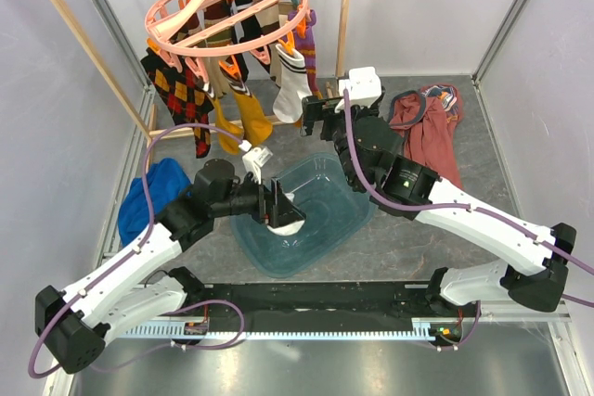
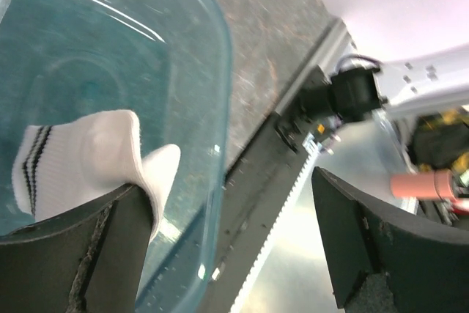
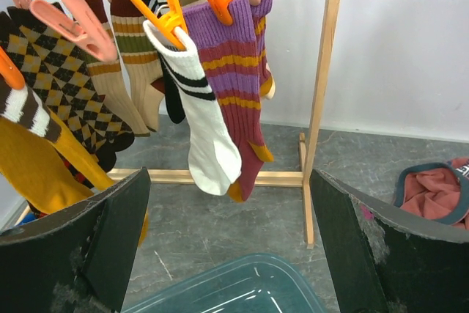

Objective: Remove the socks clipped to the hanger

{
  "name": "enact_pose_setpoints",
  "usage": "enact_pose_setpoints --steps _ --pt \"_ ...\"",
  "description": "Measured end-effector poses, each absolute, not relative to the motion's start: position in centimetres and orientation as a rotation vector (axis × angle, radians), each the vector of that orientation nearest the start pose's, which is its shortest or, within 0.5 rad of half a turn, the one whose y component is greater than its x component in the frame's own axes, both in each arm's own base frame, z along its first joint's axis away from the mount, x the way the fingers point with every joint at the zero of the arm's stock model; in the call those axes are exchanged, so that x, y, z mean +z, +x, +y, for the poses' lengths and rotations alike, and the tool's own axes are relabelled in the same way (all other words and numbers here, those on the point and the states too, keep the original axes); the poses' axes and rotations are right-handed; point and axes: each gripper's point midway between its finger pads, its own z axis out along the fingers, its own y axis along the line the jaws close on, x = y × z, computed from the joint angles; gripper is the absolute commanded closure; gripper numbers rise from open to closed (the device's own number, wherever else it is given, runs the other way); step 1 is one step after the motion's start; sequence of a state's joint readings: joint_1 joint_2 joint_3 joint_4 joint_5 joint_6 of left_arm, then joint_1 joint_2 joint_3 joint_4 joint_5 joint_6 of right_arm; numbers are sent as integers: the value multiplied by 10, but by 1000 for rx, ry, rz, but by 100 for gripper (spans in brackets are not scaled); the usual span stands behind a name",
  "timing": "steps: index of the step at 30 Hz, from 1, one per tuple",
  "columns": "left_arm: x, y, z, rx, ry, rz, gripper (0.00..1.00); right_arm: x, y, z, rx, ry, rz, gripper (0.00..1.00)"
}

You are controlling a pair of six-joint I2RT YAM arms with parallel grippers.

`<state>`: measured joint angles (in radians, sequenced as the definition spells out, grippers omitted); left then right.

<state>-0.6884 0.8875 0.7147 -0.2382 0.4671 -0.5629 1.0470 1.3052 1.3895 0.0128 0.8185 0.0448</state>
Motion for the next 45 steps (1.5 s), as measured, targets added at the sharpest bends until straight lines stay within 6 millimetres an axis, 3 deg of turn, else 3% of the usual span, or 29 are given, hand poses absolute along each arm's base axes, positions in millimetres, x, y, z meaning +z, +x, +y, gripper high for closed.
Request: enact_pose_setpoints --steps 9,18,23,28,33,37,41,45 --pt "208 143 -261 -1282 510 2233 11 430 303 271 306 -56 1503 2" --pt "176 149 -249 -1130 426 2438 11 437 300 266 331 -37 1491 2" --pt "174 157 -242 -1037 424 2432 10 437 301 267 329 -54 1489 2" --pt "197 186 -235 -903 422 2283 11 436 328 270 344 -102 1511 8" --pt "243 223 -223 -761 384 2014 11 428 350 278 381 -167 1528 20" --pt "280 246 -217 -693 349 1838 11 419 361 291 419 -232 1534 22" --pt "305 255 -215 -661 354 1722 11 404 374 303 422 -300 1542 23" --pt "314 251 -208 -649 357 1651 11 388 386 307 397 -337 1560 23"
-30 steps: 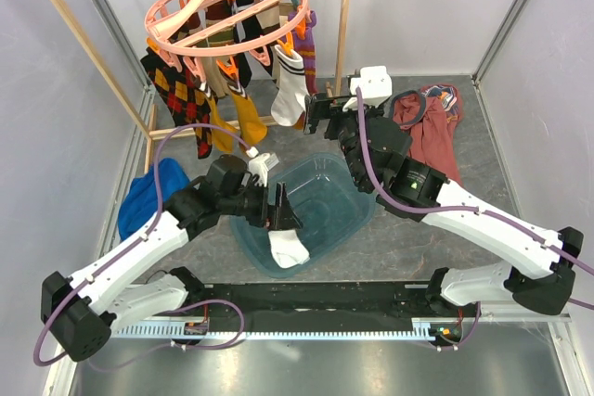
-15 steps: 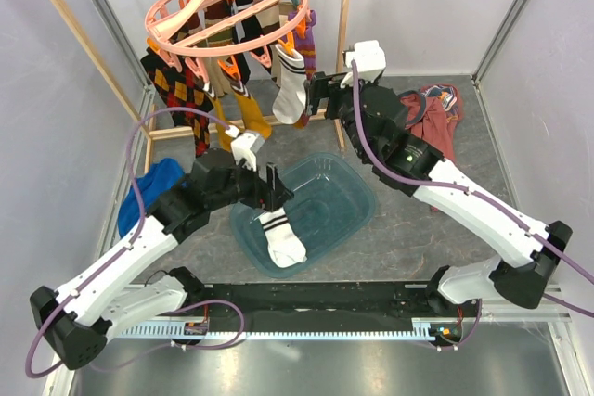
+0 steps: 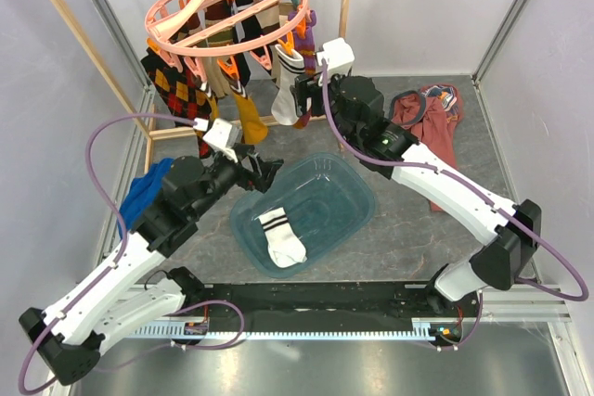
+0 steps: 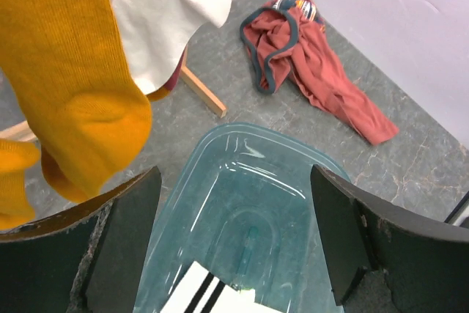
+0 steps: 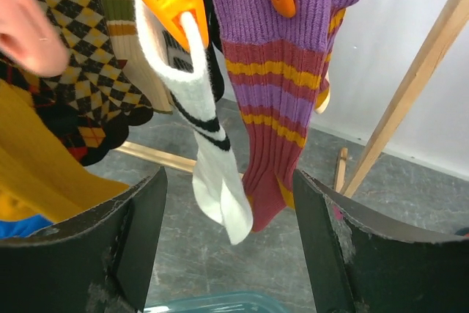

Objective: Remove the socks clipped to the hanger

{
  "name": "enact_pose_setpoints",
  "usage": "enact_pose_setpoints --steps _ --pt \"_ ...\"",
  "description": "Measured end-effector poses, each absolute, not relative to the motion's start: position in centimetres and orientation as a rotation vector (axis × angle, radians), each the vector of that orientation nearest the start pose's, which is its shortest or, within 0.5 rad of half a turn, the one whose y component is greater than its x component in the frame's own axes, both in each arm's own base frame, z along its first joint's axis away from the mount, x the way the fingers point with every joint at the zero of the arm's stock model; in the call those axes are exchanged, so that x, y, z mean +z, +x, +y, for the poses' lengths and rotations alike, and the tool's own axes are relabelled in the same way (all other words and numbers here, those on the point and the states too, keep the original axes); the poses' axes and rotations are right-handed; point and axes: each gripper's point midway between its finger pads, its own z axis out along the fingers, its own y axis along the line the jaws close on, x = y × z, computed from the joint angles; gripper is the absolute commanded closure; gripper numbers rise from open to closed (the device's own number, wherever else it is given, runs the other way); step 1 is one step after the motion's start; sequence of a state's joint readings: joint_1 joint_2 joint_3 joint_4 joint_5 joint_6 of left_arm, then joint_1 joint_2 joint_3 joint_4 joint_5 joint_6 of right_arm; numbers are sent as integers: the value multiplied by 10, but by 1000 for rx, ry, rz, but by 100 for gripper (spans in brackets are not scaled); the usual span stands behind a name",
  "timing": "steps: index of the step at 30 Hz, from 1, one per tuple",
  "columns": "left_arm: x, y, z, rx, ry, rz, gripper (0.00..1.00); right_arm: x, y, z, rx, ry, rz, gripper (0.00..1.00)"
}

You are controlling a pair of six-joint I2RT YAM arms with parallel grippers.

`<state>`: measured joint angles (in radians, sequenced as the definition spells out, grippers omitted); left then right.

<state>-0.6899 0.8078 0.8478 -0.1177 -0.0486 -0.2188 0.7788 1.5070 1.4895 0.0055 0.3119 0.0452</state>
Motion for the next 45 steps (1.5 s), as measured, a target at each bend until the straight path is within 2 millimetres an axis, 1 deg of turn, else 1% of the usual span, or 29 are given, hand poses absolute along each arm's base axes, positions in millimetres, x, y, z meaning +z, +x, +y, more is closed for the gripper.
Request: enact_pose_setpoints --steps 4,7,10,13,14,16,17,19,20,27,29,35,37,42,45 --pt "317 240 -199 -656 356 1600 11 383 395 310 388 -356 1551 23" --pt "323 237 -196 -660 353 1575 12 383 400 314 391 -381 1528 27" --pt "327 238 -197 -665 353 1562 13 383 404 319 401 -401 1508 34" --pt "324 239 -199 -665 358 1569 14 380 407 325 410 -419 1500 53" --pt "323 239 -199 -665 359 1572 14 378 407 327 413 -425 1499 66" --pt "321 239 -201 -669 367 1578 14 375 408 330 421 -433 1503 77" --pt "320 239 -202 -672 372 1580 14 374 408 332 428 -434 1505 88" --pt "320 239 -202 -673 374 1581 14 373 407 334 451 -428 1509 98" --pt "320 239 -202 -673 374 1580 15 374 406 334 455 -429 1508 100" --pt "321 239 -201 -671 370 1577 15 386 390 350 602 -432 1499 100" --pt "321 239 -201 -669 369 1578 15 392 381 358 645 -440 1491 100" --pt "318 243 -197 -641 346 1585 15 412 341 388 785 -477 1460 100" --pt "318 245 -195 -628 333 1587 15 419 332 393 821 -478 1454 100" --pt "313 256 -189 -572 289 1611 16 423 324 398 872 -457 1466 100" --pt "316 265 -194 -554 281 1626 17 424 321 400 898 -441 1475 100"
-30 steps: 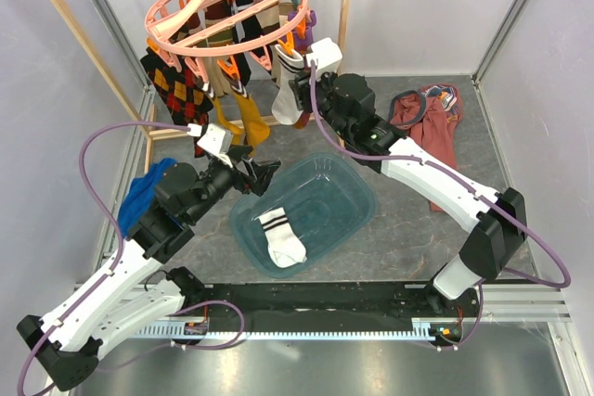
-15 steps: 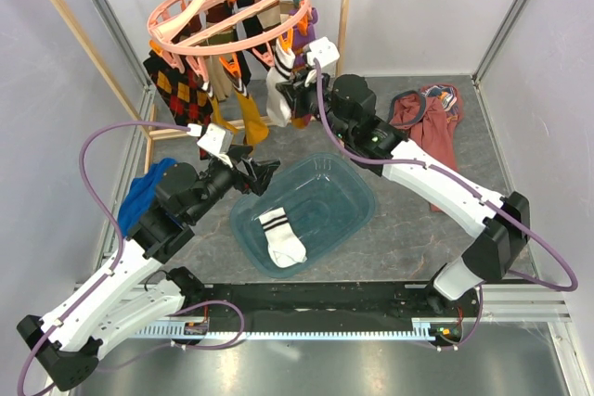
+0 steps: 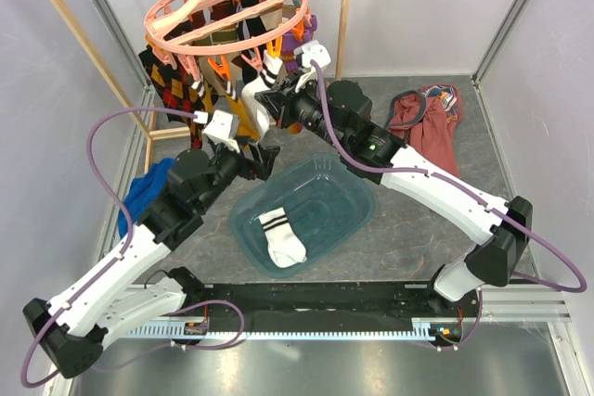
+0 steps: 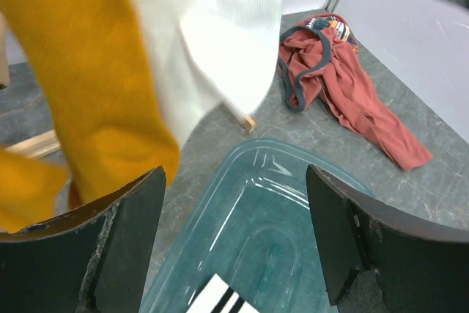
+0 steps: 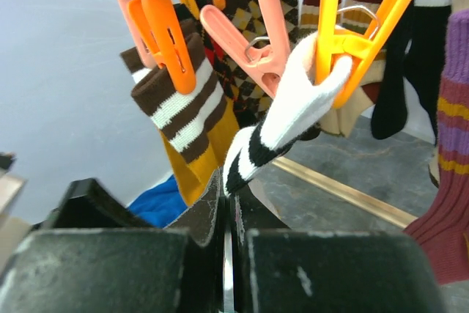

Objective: Remove the socks clipped to the hanger

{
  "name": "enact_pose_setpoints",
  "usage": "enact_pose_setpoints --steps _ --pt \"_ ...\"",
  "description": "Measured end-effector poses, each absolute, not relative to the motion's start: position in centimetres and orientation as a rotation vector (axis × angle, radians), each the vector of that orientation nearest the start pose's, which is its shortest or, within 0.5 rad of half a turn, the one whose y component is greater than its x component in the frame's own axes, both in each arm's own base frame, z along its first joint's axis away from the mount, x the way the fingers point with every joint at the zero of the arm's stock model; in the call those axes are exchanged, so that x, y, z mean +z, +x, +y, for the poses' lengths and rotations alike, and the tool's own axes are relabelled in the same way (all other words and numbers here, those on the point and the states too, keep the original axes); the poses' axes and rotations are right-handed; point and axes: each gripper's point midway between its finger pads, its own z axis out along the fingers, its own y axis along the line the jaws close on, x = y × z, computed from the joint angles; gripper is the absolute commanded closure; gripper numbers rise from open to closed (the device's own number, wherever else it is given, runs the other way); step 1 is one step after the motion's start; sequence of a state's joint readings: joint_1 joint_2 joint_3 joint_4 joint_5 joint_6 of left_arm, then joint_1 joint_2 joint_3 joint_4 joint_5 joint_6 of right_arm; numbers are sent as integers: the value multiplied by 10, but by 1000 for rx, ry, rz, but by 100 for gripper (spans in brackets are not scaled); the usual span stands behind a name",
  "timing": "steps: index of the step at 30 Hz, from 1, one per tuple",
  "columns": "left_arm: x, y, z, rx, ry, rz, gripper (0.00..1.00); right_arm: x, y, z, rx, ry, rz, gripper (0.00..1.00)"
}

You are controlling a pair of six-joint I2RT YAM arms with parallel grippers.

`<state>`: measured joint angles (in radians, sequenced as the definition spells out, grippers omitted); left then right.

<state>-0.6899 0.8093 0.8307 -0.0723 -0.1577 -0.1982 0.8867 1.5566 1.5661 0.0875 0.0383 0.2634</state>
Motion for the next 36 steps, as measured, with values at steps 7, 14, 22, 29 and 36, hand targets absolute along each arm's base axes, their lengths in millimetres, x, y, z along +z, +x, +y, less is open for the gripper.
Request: enact_pose_setpoints --steps 7,14,22,29,36 --pt "339 286 -199 -510 258 1596 41 433 307 405 967 -413 1477 100" --pt "339 290 -202 -500 277 1559 98 444 301 400 995 -383 1464 75" --pt "328 280 -209 -548 337 1560 98 446 312 381 923 -269 1489 38" --pt "336 273 -213 -589 360 1524 98 476 325 353 776 -178 1483 29" --pt "338 271 -214 -601 369 1518 98 519 335 344 693 -165 1413 23"
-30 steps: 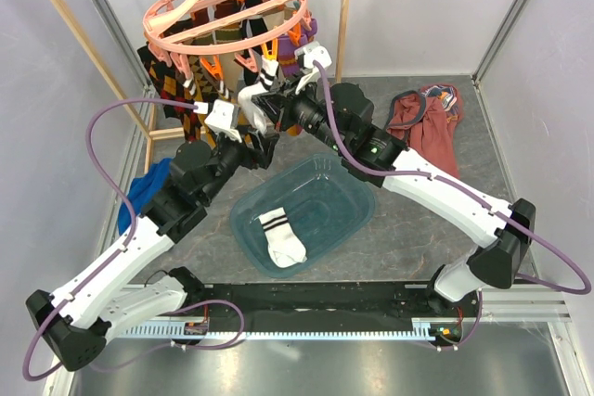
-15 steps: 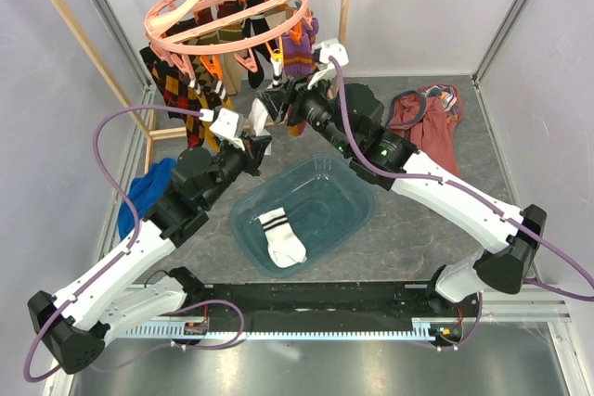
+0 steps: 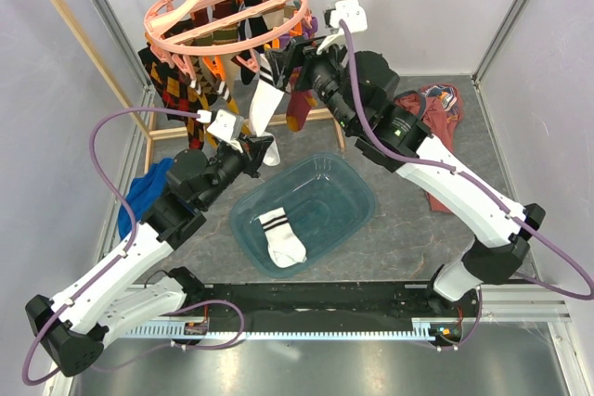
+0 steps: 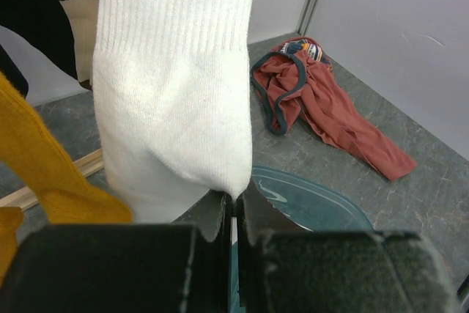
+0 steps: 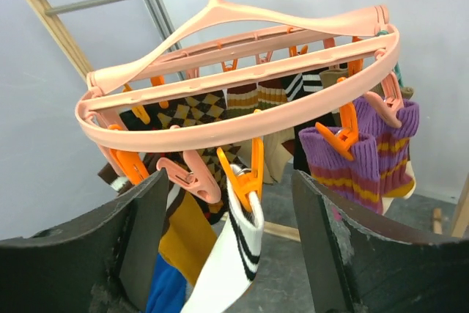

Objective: Remove the socks clipped to the hanger

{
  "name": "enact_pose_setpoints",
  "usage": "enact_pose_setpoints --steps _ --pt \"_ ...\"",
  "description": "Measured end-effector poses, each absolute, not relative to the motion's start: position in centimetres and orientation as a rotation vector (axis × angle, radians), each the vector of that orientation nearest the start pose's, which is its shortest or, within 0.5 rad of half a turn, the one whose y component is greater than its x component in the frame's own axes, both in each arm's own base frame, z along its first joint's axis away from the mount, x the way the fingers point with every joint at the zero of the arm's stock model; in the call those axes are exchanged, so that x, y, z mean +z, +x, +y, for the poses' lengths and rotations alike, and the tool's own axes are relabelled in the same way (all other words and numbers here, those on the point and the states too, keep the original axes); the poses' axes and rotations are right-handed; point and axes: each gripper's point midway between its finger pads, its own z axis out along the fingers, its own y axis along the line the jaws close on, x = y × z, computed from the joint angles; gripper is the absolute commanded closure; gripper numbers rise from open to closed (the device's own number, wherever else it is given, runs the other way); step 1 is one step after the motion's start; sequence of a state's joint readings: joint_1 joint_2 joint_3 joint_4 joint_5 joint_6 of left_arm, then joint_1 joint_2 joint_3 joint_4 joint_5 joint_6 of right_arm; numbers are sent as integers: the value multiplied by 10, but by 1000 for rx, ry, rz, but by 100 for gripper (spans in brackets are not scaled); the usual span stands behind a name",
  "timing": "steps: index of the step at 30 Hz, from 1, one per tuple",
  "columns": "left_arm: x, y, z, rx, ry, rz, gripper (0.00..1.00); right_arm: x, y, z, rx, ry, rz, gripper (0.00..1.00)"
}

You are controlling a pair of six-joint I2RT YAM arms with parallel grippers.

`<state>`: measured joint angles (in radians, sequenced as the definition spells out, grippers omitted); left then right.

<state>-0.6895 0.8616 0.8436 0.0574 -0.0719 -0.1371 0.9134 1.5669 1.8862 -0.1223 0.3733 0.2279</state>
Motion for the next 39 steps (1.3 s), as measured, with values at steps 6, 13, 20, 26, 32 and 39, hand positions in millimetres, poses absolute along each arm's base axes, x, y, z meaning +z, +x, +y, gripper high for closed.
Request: enact_pose_setpoints --steps 6,13,20,26,32,39 --pt "340 269 -214 -606 371 1512 98 504 347 360 632 -242 1435 19" --pt "340 269 -214 -607 371 1510 98 485 360 374 604 -293 1463 20" --pt "338 268 -213 -607 371 1512 98 488 368 372 598 -308 1448 32" --pt "338 267 -212 -608 370 1510 98 488 373 377 601 -339 1426 40" --pt "338 267 -212 -608 370 1510 98 483 377 384 601 -372 1417 57" --pt "338 267 -212 -608 370 1511 98 481 381 385 595 -374 1414 89"
